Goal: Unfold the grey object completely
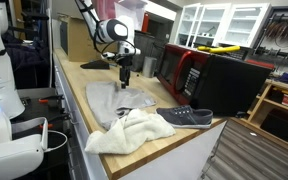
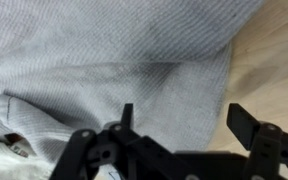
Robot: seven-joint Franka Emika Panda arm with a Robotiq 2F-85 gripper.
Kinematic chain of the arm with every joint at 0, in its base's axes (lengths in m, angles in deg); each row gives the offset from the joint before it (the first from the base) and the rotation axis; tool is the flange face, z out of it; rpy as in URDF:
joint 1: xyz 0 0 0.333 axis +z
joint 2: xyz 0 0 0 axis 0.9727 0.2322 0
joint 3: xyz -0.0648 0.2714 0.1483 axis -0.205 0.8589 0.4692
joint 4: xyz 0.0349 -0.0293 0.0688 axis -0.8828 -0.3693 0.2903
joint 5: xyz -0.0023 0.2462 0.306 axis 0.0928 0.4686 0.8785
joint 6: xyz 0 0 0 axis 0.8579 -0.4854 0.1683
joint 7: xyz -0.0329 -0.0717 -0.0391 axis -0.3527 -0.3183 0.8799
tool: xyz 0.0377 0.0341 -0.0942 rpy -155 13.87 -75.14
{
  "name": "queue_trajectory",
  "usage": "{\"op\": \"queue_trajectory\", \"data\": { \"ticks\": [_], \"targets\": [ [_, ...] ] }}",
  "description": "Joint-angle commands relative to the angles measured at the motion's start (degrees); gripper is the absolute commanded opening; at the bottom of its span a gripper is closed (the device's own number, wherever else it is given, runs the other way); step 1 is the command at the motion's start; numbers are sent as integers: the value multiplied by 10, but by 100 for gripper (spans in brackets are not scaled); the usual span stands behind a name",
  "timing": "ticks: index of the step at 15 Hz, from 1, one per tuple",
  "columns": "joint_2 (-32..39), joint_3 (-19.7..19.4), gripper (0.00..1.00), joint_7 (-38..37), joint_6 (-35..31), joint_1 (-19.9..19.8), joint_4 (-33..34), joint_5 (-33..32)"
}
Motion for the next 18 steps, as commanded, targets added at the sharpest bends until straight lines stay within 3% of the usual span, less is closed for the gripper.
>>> {"op": "queue_trajectory", "data": {
  "ticks": [1,10,18],
  "targets": [
    [17,-21,69,26,-13,12,6,19],
    [24,-22,1,70,-29,30,20,74],
    [13,-15,0,79,-24,43,49,133]
  ]
}}
